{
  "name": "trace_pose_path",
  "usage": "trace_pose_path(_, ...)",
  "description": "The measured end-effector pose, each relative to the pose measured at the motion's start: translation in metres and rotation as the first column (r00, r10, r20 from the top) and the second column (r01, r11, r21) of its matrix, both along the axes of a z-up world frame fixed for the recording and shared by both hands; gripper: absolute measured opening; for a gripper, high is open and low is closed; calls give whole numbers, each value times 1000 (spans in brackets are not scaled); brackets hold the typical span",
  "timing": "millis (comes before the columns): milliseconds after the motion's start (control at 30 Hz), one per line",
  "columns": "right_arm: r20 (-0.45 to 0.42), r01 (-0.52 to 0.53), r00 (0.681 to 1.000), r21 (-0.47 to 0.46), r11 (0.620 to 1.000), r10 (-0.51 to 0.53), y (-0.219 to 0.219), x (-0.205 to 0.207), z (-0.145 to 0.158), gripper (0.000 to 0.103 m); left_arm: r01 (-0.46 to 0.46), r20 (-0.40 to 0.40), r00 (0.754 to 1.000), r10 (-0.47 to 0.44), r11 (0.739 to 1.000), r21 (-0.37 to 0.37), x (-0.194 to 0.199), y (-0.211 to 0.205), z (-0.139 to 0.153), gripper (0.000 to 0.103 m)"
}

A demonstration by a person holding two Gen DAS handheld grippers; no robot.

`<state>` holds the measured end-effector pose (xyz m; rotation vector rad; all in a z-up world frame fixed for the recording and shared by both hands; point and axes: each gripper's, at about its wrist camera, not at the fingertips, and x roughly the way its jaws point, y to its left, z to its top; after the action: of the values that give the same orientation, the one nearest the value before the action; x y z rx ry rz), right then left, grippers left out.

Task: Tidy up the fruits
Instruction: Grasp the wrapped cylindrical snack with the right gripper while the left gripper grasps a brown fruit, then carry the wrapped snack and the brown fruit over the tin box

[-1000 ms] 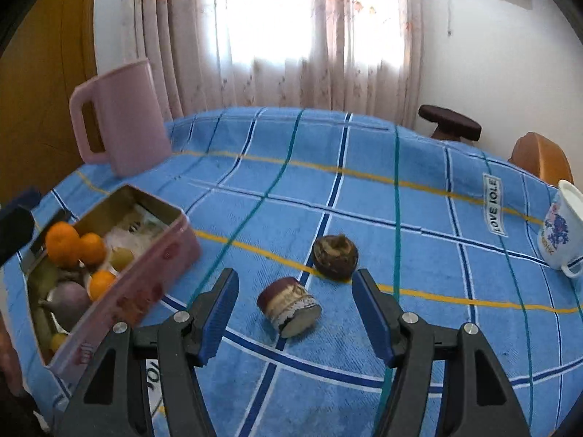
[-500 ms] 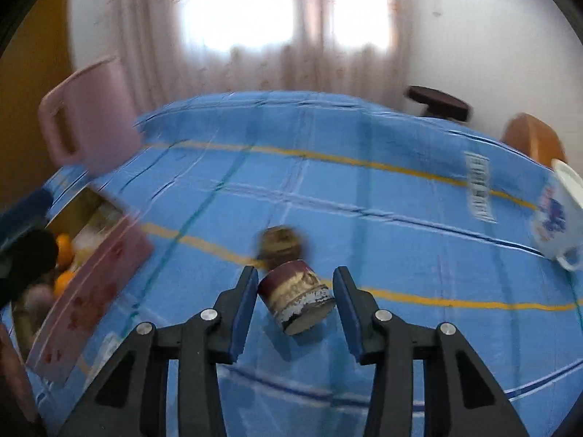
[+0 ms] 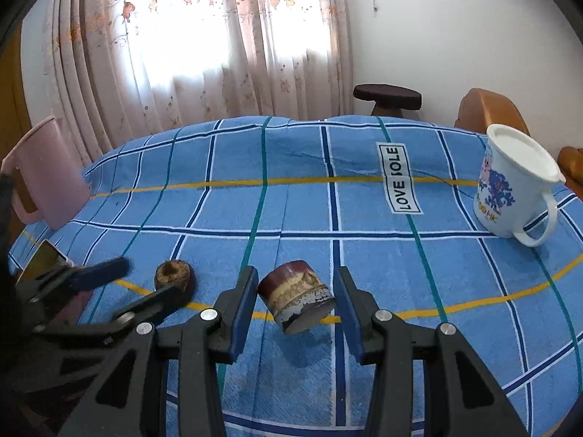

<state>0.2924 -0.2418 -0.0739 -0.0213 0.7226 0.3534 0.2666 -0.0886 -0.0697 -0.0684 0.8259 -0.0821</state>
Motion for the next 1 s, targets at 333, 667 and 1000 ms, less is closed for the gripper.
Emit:
trace_pose_path(333, 28, -24, 999, 0, 1000, 24, 4, -7, 0, 45, 26, -58, 998, -29, 999, -46, 12, -1, -10, 44)
trace_pose_path(667, 122, -30, 992, 10, 999, 29, 5, -24, 11, 45, 39, 25, 999, -38, 998, -45, -16, 0, 1, 44)
trace_pose_path(1000, 220, -33, 975, 25, 999, 27, 5, -42, 20, 45, 3, 143, 990, 1, 1000, -28, -43, 5, 15, 44)
